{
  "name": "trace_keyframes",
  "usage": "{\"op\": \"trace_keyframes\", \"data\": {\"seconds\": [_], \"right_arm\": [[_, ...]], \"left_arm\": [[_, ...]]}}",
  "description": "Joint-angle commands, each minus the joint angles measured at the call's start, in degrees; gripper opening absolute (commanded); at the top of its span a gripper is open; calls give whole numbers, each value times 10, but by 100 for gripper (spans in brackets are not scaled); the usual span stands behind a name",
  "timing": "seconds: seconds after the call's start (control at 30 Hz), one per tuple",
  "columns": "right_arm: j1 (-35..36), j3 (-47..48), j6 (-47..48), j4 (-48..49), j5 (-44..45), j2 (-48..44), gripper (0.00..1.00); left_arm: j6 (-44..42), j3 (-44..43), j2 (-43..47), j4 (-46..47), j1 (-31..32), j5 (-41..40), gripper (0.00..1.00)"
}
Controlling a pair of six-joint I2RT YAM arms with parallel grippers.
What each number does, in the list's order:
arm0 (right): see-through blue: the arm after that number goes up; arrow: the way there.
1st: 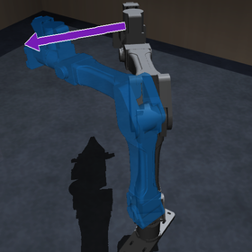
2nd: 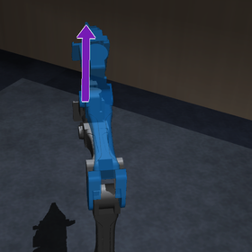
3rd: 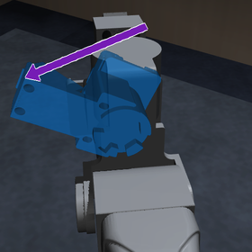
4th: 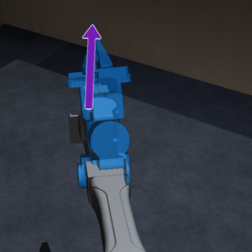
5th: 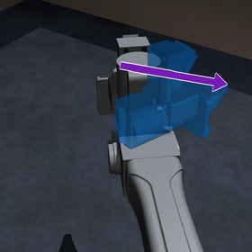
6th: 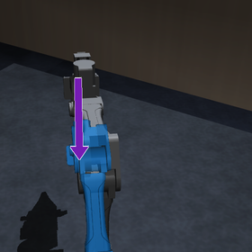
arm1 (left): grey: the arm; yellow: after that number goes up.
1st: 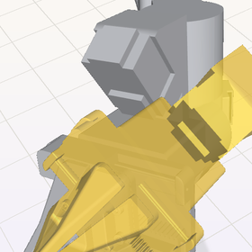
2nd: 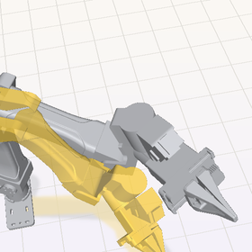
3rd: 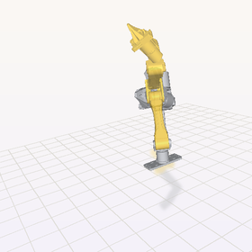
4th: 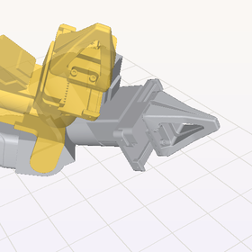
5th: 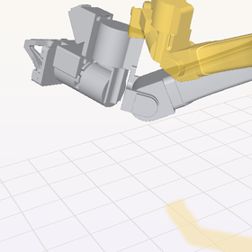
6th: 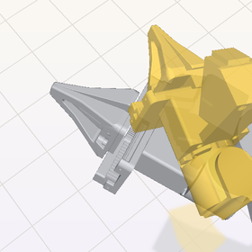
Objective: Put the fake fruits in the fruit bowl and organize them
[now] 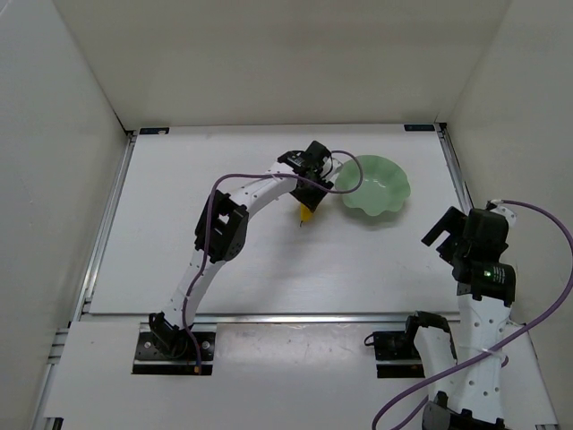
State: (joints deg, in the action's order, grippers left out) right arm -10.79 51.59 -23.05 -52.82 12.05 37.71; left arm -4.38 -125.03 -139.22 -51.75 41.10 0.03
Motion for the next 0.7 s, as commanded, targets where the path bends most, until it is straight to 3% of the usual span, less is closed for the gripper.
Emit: {"op": "trace_keyframes", "data": {"seconds": [0.0, 0.07, 0.13, 0.27, 0.4, 0.57, 0.6, 0.67], "right_arm": [[3, 28, 20, -13, 24, -2, 100], [9, 28, 20, -13, 30, -2, 100], [9, 28, 20, -18, 30, -2, 100], [9, 33, 20, -19, 30, -7, 100], [9, 27, 8, -19, 30, -7, 100], [9, 33, 2, -19, 30, 5, 100], [15, 39, 2, -19, 30, 10, 100], [21, 45, -3, -31, 30, 10, 100]], "left_arm": [[5, -23, 11, 36, 3, -6, 50], [5, -23, 11, 36, 3, -24, 34], [5, -23, 18, 36, 3, -49, 10], [0, -23, 78, 41, 3, -113, 10], [-11, -59, 115, 88, 25, -119, 10], [-95, -120, 74, 165, 90, -99, 10], [-95, -139, 60, 165, 96, -80, 12], [-109, -175, 35, 177, 115, -66, 30]]}}
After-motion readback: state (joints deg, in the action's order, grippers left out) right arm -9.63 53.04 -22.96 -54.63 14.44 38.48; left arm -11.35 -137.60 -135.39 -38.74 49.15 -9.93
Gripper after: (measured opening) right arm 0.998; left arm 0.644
